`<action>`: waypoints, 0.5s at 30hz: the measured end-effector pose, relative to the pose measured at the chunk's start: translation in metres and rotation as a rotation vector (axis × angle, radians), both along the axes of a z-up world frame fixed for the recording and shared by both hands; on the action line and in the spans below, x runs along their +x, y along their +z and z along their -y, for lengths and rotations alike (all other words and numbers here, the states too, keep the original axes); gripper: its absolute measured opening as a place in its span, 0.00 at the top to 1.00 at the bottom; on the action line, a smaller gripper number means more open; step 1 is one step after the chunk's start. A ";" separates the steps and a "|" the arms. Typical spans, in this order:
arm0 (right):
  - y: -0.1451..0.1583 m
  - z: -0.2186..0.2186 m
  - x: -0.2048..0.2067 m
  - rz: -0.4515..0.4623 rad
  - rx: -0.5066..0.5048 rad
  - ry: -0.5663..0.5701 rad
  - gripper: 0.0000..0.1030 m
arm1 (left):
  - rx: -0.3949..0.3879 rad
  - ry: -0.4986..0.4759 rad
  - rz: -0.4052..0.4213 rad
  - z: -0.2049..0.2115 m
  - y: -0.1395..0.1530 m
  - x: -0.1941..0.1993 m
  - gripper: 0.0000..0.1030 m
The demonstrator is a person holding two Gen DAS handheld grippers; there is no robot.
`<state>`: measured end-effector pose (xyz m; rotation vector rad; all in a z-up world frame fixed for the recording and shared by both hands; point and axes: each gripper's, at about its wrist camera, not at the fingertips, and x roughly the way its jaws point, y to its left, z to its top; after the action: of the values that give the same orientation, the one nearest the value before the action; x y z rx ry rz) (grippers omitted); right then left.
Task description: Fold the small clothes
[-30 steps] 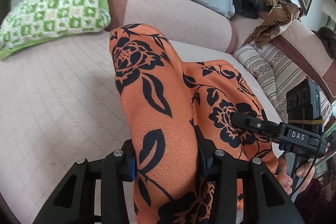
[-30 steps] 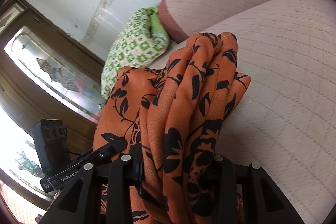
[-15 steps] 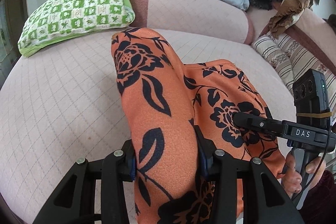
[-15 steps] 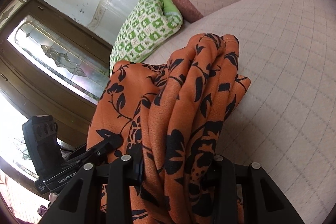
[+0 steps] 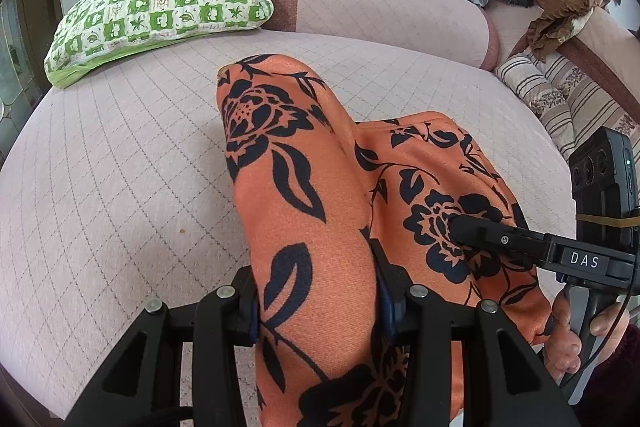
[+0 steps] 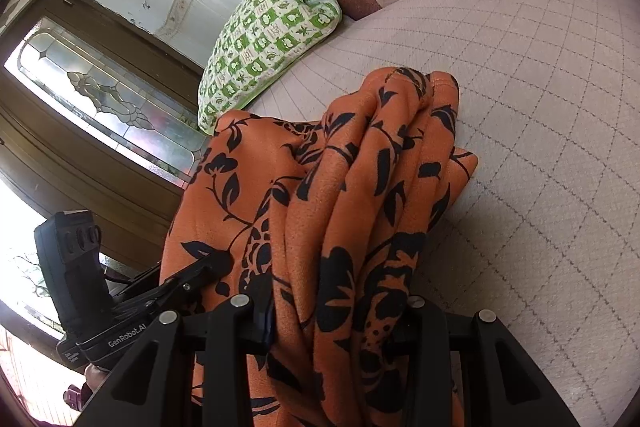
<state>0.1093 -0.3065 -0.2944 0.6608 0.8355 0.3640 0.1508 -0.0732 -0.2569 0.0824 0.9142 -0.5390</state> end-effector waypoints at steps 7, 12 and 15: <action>-0.002 -0.001 0.004 -0.014 -0.005 -0.004 0.62 | 0.018 0.008 -0.016 0.002 0.001 0.003 0.56; -0.008 -0.002 0.012 -0.040 -0.022 -0.006 0.61 | 0.093 0.040 -0.048 0.005 -0.011 0.010 0.47; -0.013 -0.003 0.017 -0.061 -0.035 -0.001 0.55 | 0.109 0.057 -0.057 0.004 -0.015 0.013 0.40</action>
<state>0.1266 -0.3037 -0.3077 0.6421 0.8979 0.3285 0.1640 -0.0771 -0.2717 0.1399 0.9981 -0.4401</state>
